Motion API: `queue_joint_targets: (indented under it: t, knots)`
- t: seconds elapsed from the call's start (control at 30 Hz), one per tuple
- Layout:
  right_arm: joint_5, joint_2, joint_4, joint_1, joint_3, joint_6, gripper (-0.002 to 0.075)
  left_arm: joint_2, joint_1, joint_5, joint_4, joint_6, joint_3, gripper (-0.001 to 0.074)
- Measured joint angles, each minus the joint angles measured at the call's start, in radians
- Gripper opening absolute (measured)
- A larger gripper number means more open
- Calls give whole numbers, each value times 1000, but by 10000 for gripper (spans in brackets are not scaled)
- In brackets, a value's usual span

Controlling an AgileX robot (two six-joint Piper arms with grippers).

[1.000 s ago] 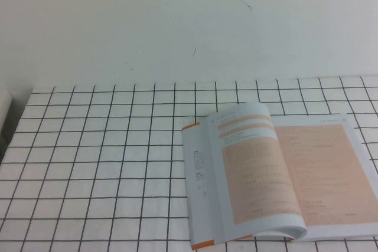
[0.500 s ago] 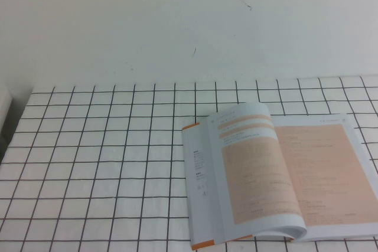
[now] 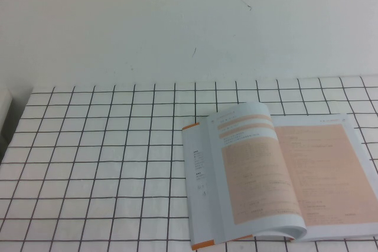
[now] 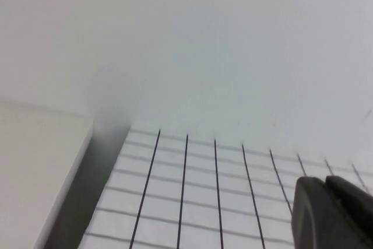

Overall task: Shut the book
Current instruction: 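Close the open booklet and leave it lying on the table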

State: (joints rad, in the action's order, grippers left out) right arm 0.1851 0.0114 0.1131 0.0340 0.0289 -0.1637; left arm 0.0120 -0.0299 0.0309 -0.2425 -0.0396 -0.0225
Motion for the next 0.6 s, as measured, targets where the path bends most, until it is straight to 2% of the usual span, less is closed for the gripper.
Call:
queue_joint_targets:
  t: [0.13,0.33,0.6]
  knots:
    - [-185,0,0,0,0,0,-3,0,0,-73,-9,0,0,-2]
    - [-414,0,0,0,0,0,-3,0,0,-89,-11,0,0,-2]
    - [-473,0,0,0,0,18,-3,0,0,-132,-14,-91,0,-2]
